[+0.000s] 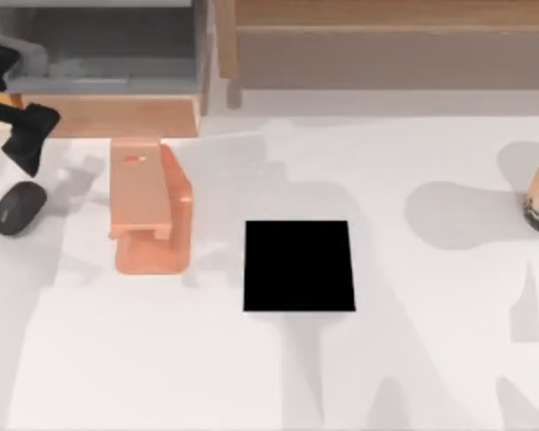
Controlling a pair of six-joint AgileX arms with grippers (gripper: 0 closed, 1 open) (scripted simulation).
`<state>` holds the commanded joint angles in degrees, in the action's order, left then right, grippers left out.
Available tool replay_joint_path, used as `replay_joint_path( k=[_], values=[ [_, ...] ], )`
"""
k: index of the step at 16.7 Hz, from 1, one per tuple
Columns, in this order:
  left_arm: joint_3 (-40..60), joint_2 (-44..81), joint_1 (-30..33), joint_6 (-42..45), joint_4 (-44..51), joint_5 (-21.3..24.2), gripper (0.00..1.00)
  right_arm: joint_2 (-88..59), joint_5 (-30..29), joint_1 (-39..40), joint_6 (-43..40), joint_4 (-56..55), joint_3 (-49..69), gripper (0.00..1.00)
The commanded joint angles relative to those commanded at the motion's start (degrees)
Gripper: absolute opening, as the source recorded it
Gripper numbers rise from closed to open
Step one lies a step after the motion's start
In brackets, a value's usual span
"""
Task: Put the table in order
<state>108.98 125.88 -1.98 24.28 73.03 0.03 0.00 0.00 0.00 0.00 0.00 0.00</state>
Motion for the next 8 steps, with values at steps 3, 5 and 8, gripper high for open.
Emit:
replay_joint_path(
  k=[3, 5, 8],
  values=[
    [-0.30, -0.06, 0.29, -0.10, -0.29, -0.01, 1.00, 0.00, 0.00, 0.00, 0.00, 0.00, 0.00, 1.00],
    [-1.92, 0.49, 0.15, -0.16, -2.22, 0.01, 1.00, 0.00, 0.00, 0.00, 0.00, 0.00, 0.00, 1.00],
    [-6.28, 1.97, 0.06, -0.03, -8.26, 0.02, 1.00, 0.00, 0.00, 0.00, 0.00, 0.00, 0.00, 1.00]
  ],
)
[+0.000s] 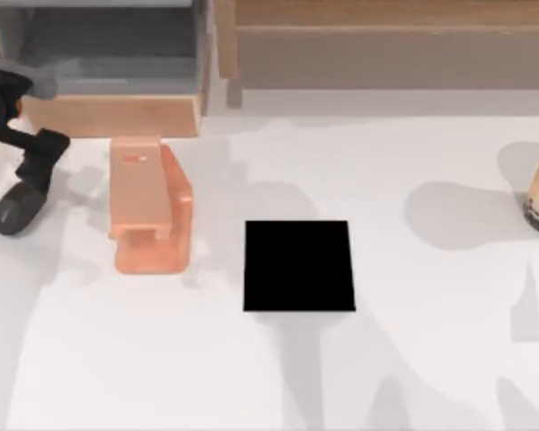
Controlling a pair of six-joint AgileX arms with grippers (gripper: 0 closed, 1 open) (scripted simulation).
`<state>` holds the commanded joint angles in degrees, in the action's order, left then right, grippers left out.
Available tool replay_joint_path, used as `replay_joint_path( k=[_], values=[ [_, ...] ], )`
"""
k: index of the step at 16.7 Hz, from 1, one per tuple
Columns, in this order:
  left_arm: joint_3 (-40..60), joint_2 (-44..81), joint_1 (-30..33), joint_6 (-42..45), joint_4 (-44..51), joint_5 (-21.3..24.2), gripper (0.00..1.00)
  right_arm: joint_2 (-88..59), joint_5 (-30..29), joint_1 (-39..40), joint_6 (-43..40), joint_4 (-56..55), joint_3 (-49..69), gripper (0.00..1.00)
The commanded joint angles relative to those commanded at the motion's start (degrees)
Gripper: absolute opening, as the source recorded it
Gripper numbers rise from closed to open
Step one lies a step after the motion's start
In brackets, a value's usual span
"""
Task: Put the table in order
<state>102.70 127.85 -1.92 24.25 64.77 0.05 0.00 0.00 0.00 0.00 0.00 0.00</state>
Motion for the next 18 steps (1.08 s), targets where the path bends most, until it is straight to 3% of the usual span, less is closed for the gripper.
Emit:
replay_joint_path(
  k=[4, 9, 18],
  values=[
    [-5.94, 2.22, -0.16, 0.19, -8.30, 0.02, 1.00, 0.00, 0.00, 0.00, 0.00, 0.00, 0.00, 1.00],
    [-7.00, 2.63, -0.19, 0.22, -9.62, 0.03, 1.00, 0.00, 0.00, 0.00, 0.00, 0.00, 0.00, 1.00],
    [-7.00, 2.63, -0.19, 0.22, -9.62, 0.03, 0.32, 0.00, 0.00, 0.00, 0.00, 0.00, 0.00, 1.00]
  ],
)
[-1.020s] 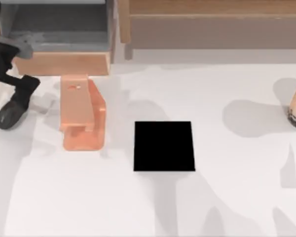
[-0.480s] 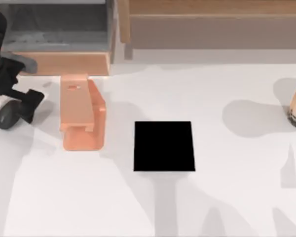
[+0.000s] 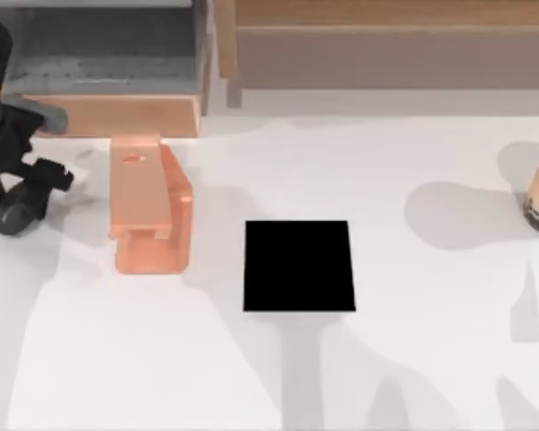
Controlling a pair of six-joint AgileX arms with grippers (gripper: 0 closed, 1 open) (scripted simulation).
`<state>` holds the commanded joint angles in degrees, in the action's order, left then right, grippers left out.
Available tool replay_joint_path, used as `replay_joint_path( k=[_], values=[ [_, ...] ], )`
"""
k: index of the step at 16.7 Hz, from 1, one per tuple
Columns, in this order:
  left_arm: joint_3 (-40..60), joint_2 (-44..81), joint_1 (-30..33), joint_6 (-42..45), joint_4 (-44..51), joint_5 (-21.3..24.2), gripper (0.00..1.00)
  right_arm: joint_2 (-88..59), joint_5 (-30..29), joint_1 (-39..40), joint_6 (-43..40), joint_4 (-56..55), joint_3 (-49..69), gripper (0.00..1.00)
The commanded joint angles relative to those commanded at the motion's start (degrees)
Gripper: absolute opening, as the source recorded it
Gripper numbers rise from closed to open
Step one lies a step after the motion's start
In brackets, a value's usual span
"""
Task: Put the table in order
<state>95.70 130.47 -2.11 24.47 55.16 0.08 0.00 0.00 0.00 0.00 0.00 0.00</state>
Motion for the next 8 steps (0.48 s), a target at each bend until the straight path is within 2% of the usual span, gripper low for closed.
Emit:
replay_joint_path(
  k=[4, 8],
  values=[
    [0.00, 0.00, 0.00, 0.00, 0.00, 0.00, 0.02, 0.00, 0.00, 0.00, 0.00, 0.00, 0.00, 1.00],
    [0.00, 0.00, 0.00, 0.00, 0.00, 0.00, 0.00, 0.00, 0.00, 0.00, 0.00, 0.00, 0.00, 1.00]
  ],
)
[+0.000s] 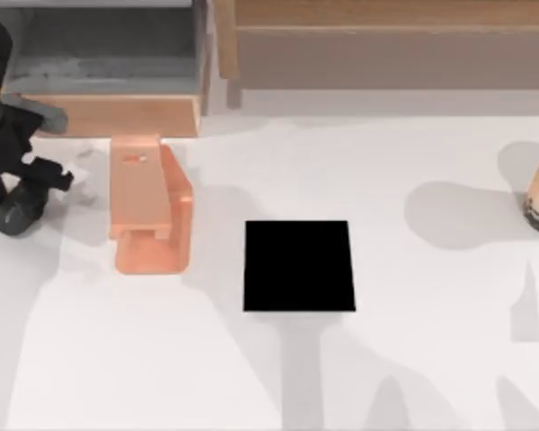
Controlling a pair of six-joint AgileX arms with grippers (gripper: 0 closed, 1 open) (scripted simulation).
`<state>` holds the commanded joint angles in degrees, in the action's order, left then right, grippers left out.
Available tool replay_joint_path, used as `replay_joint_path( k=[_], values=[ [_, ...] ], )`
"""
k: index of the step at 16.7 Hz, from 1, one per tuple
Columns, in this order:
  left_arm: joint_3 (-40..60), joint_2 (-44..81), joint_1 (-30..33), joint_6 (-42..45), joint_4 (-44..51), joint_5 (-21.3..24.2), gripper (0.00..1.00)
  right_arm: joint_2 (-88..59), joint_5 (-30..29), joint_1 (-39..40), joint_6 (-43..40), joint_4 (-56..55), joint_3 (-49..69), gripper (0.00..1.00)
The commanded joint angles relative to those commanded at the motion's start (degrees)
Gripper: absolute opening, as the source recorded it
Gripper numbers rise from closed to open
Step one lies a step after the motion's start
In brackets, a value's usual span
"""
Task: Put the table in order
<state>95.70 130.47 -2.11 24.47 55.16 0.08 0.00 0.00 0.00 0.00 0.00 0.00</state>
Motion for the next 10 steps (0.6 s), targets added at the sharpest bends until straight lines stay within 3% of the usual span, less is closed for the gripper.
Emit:
replay_joint_path(
  k=[6, 10],
  values=[
    [0.18, -0.37, 0.21, -0.08, 0.32, 0.26, 0.00, 0.00, 0.00, 0.00, 0.00, 0.00, 0.00, 1.00],
    [5.69, -1.60, 0.23, -0.10, 6.70, 0.25, 0.00, 0.00, 0.00, 0.00, 0.00, 0.00, 0.00, 1.00]
  ],
)
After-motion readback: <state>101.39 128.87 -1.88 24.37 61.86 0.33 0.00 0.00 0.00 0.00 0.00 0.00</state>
